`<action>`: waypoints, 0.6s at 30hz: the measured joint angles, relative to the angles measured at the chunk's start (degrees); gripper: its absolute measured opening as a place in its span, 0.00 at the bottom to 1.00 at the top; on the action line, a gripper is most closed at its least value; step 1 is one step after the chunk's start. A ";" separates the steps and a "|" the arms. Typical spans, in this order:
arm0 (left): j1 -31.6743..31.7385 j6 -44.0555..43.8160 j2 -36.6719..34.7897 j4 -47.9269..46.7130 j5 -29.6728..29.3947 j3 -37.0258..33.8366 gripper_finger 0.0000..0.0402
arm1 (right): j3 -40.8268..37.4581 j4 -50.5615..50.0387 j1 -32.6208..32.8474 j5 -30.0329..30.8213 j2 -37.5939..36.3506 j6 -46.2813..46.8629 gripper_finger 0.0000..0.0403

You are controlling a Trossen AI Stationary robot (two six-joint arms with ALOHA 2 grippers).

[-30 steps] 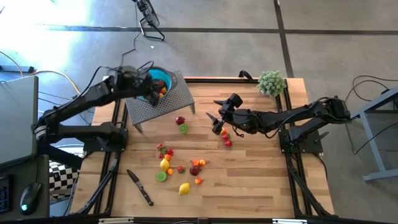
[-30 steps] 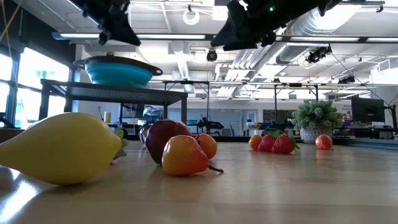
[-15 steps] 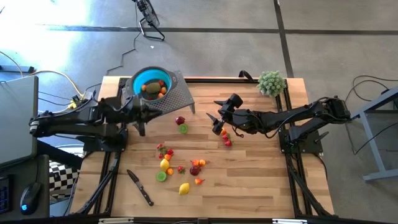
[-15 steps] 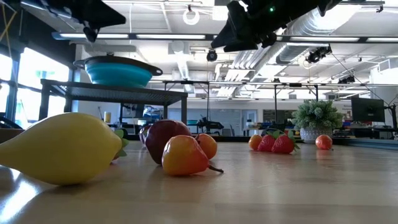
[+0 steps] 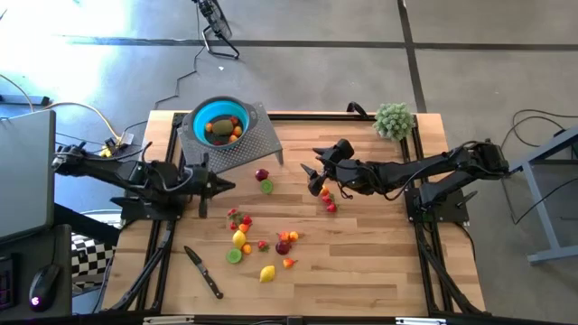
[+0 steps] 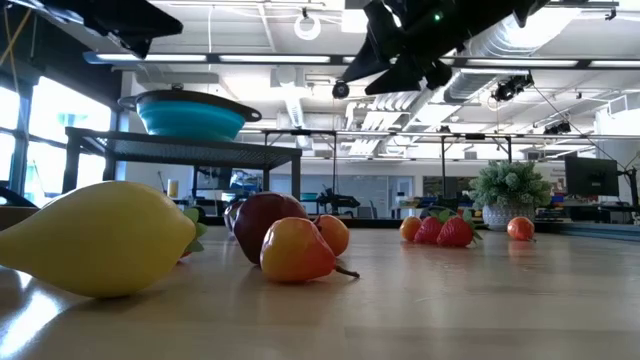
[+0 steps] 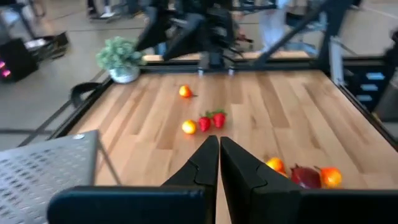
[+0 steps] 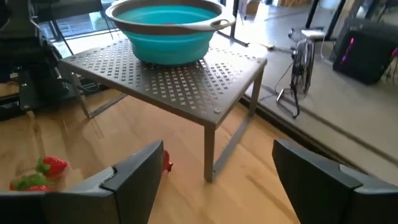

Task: Pick & Place Fruit
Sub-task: Put the orange pear into the blue strainer bowl on the shelf

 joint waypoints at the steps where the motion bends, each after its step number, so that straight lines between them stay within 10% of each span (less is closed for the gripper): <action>1: -0.72 0.48 0.01 1.16 0.00 -0.98 0.03 | 0.00 -0.32 0.01 0.02 0.00 1.11 0.73; 18: -1.73 -2.39 0.07 6.40 0.69 -6.41 0.03 | 17.09 -51.49 -0.42 3.96 -0.07 40.29 0.73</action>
